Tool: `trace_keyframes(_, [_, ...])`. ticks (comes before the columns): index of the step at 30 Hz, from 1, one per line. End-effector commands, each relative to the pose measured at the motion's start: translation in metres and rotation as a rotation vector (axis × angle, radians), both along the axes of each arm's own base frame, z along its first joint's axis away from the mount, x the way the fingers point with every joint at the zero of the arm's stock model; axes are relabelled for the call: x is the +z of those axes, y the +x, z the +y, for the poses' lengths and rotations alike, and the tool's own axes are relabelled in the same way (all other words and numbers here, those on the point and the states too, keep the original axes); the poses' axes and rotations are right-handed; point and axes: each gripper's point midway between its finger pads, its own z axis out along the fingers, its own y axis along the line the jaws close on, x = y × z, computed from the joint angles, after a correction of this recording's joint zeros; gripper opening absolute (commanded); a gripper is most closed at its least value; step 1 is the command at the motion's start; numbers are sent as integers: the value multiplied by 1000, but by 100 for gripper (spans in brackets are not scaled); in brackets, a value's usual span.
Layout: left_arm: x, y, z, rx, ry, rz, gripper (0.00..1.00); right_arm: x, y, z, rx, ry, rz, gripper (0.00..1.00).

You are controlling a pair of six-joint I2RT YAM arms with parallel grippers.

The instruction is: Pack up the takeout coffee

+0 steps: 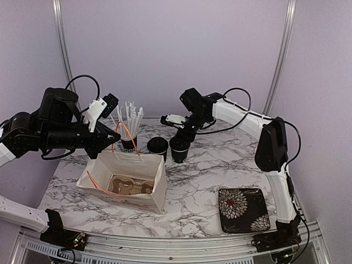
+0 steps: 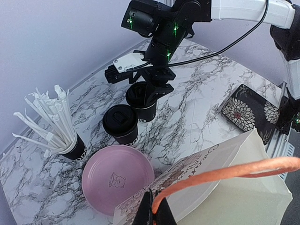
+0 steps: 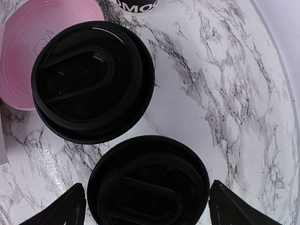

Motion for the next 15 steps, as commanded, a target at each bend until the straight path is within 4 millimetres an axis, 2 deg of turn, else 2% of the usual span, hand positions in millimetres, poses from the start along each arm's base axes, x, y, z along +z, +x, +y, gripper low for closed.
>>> trace_keyframes(1, [-13,-3,2,-3,28,40,0,6,7,3,-28,19,-6,88])
trace_keyframes(10, [-16,-5,-4,-27,29,60,0,3,-5,-2,-18,20,50,69])
trace_keyframes(13, [-16,-5,-6,-35,27,65,0,1,-11,-7,-16,5,65,67])
trace_keyframes(15, [-17,-6,-9,-47,28,73,0,-2,-14,-11,-19,-13,73,68])
